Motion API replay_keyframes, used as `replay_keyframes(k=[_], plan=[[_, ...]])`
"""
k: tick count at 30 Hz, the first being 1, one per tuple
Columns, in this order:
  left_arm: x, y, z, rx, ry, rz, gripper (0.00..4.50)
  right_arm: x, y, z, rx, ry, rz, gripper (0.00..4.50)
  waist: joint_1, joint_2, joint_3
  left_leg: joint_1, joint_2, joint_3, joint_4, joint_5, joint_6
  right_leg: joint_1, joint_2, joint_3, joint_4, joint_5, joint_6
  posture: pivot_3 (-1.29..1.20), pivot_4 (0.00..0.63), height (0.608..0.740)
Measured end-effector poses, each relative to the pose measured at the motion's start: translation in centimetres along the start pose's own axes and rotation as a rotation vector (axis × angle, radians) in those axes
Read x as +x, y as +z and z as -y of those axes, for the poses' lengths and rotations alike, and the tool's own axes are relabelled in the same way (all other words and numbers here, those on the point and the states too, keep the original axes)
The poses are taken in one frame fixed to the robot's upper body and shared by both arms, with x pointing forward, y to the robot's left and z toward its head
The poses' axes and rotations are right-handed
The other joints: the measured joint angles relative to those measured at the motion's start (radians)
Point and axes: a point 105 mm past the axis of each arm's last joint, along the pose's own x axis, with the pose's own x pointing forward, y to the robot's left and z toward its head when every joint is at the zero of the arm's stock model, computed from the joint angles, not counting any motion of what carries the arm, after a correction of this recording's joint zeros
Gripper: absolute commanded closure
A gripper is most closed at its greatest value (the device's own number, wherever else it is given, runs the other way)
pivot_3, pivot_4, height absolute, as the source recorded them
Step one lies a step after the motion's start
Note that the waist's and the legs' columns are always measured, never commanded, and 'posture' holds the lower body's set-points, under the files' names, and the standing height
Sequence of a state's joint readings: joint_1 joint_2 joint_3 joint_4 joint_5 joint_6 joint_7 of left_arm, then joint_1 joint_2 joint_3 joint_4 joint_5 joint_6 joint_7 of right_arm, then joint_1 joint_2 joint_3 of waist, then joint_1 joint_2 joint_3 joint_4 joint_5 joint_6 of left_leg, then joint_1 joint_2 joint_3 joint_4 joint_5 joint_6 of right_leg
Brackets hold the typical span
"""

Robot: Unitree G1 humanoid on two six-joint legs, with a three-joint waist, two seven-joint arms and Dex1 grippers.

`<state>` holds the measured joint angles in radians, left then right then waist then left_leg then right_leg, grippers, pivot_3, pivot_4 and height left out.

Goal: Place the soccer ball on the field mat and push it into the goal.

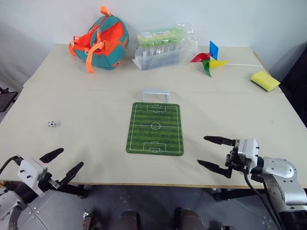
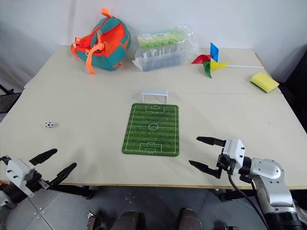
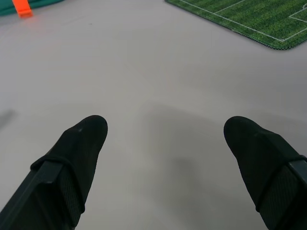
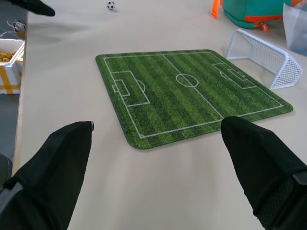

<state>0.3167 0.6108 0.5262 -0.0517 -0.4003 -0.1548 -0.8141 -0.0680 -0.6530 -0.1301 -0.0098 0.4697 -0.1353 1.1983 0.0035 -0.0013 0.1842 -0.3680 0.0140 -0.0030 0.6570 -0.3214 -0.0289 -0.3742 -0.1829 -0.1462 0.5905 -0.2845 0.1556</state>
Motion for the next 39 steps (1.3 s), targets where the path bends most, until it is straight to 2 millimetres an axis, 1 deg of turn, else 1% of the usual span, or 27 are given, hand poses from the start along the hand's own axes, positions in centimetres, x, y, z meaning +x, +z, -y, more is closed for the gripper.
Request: replay_keyframes(k=[3,6,10,11,13,15,18,19,21,23,25,27,28,30,33,36,39], plan=[[0.1,-0.1,-0.2,-0.019,0.001,0.004,0.05,0.0,-0.2,-0.1,-0.003,0.016,-0.008,0.0,-0.001,0.0,0.0,0.0,0.0,0.001,0.0,0.0,0.0,-0.001,0.0,0.001,0.0,0.0,0.0,0.0,0.15,0.74],[0.2,-0.1,-0.5,-0.095,0.021,0.017,0.05,0.2,-0.2,-0.4,0.001,0.034,0.001,0.0,-0.002,0.0,0.0,0.0,0.001,0.001,0.0,0.0,0.0,-0.001,0.001,0.001,0.001,0.0,0.0,0.0,0.15,0.74],[-1.1,-0.5,-2.4,-0.258,0.276,0.105,0.05,2.1,1.7,-0.7,0.062,-0.006,0.164,0.0,-0.008,0.0,0.0,0.001,0.002,0.002,0.0,0.0,-0.001,-0.001,0.001,0.003,0.001,0.0,0.0,0.0,0.15,0.74],[-2.0,-1.0,-3.0,-0.303,0.365,0.124,0.05,2.7,2.7,-0.7,0.057,-0.011,0.225,0.0,-0.007,0.0,0.0,0.002,0.002,0.002,0.0,-0.001,-0.001,-0.001,0.001,0.003,0.001,0.0,0.0,0.0,0.15,0.74],[-3.5,-2.0,-3.4,-0.361,0.491,0.134,0.05,3.4,4.2,-1.0,0.044,-0.01,0.299,0.0,-0.005,0.0,0.0,0.002,0.001,0.002,0.001,-0.001,0.0,-0.001,0.001,0.004,0.001,0.0,0.0,0.0,0.15,0.74],[-5.3,-3.9,-3.4,-0.425,0.617,0.108,0.05,4.0,5.1,-1.2,0.045,-0.012,0.35,0.0,-0.003,0.0,0.0,0.002,0.001,0.003,0.001,-0.002,0.0,-0.001,0.001,0.004,0.001,0.0,0.0,0.0,0.15,0.74],[-6.5,-5.5,-3.0,-0.475,0.705,0.082,0.05,4.5,5.7,-1.0,0.039,-0.03,0.383,0.0,0.009,-0.001,-0.001,0.0,0.001,0.003,0.005,-0.003,0.0,-0.001,0.002,0.004,0.002,0.0,0.0,0.0,0.15,0.74],[-6.7,-5.7,-3.0,-0.48,0.722,0.083,0.05,4.7,6.0,-0.8,0.029,-0.034,0.399,0.0,0.012,-0.001,-0.001,0.0,0.001,0.003,0.006,-0.004,0.001,-0.001,0.002,0.005,0.002,0.0,0.0,0.0,0.15,0.74],[-6.5,-5.4,-3.2,-0.47,0.729,0.105,0.05,4.9,6.5,-0.5,0.004,-0.038,0.411,0.0,0.02,-0.002,-0.001,0.0,0.001,0.003,0.007,-0.004,0.001,-0.001,0.002,0.005,0.003,0.0,0.0,0.0,0.15,0.74],[-5.8,-4.8,-3.8,-0.452,0.727,0.131,0.05,5.0,6.6,-0.2,-0.008,-0.039,0.41,0.0,0.024,-0.002,-0.001,0.0,0.001,0.003,0.008,-0.004,0.001,-0.001,0.002,0.006,0.003,0.0,0.0,0.0,0.15,0.74],[-4.4,-3.6,-5.0,-0.413,0.713,0.157,0.05,5.1,6.2,0.0,-0.003,-0.045,0.398,0.0,0.026,-0.002,-0.001,0.0,0.002,0.003,0.008,-0.004,0.001,-0.002,0.002,0.006,0.004,0.0,0.0,0.0,0.15,0.74],[-2.6,-2.4,-6.6,-0.367,0.71,0.161,0.05,5.1,5.9,0.1,0.006,-0.051,0.386,0.0,0.024,-0.002,-0.001,0.0,0.001,0.004,0.008,-0.004,0.001,-0.002,0.003,0.007,0.005,0.0,0.0,0.0,0.15,0.74],[-1.3,-1.7,-7.7,-0.346,0.714,0.159,0.05,5.1,5.8,0.2,0.007,-0.052,0.383,0.0,0.022,-0.002,-0.001,0.001,0.001,0.004,0.008,-0.004,0.001,-0.002,0.003,0.007,0.005,0.0,0.0,0.0,0.15,0.74],[0.4,-0.6,-9.2,-0.323,0.723,0.167,0.05,5.2,5.9,0.3,0.004,-0.049,0.385,0.0,0.019,-0.002,-0.001,0.001,0.001,0.005,0.007,-0.004,0.001,-0.002,0.003,0.008,0.006,0.001,0.0,0.0,0.15,0.74],[3.4,-0.1,-10.9,-0.308,0.723,0.139,0.05,5.3,5.9,0.4,0.01,-0.047,0.384,0.0,0.011,-0.002,-0.001,0.002,0.002,0.008,0.006,-0.004,0.001,-0.004,0.003,0.011,0.006,0.001,0.0,0.0,0.15,0.74],[5.7,-0.6,-12.3,-0.326,0.721,0.086,0.05,5.4,5.8,0.4,0.022,-0.044,0.381,0.0,0.009,-0.002,-0.001,0.002,0.002,0.009,0.006,-0.004,0.001,-0.005,0.004,0.011,0.006,0.001,0.0,0.0,0.15,0.74],[6.9,-1.2,-12.9,-0.307,0.708,0.026,0.05,5.6,5.8,0.4,0.028,-0.044,0.38,0.0,0.0,-0.002,-0.001,0.002,0.002,0.01,0.006,-0.004,0.001,-0.005,0.004,0.012,0.005,0.001,0.0,0.0,0.15,0.74]])
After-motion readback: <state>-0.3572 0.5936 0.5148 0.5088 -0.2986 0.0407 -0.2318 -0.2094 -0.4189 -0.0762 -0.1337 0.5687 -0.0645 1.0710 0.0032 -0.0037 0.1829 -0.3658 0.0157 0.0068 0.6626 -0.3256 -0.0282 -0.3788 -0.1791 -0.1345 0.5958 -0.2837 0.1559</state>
